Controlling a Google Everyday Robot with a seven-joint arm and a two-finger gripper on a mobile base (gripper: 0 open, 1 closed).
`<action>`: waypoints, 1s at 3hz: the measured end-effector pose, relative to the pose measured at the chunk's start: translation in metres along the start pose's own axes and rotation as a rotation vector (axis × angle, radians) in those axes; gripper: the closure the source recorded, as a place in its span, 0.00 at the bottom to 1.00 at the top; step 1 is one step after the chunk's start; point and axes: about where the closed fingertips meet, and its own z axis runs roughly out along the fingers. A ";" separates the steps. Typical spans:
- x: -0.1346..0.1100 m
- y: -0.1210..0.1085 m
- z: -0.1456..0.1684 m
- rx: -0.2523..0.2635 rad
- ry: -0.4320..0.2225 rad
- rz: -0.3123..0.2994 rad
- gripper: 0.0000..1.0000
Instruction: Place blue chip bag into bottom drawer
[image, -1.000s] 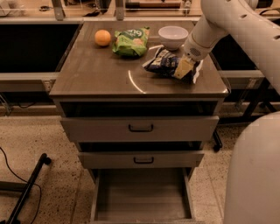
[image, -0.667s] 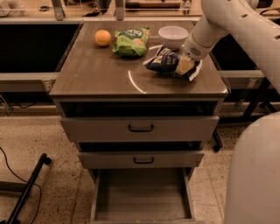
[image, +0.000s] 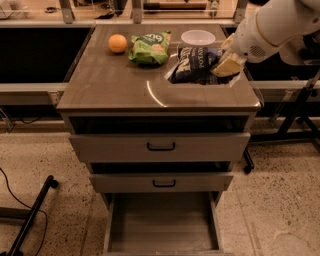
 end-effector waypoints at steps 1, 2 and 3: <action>-0.026 0.029 -0.021 -0.064 -0.130 -0.083 1.00; -0.023 0.034 -0.016 -0.076 -0.122 -0.090 1.00; -0.015 0.057 -0.014 -0.072 -0.116 -0.113 1.00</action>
Offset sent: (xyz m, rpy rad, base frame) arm -0.0257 0.0149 0.0143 0.0574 -0.0146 0.1053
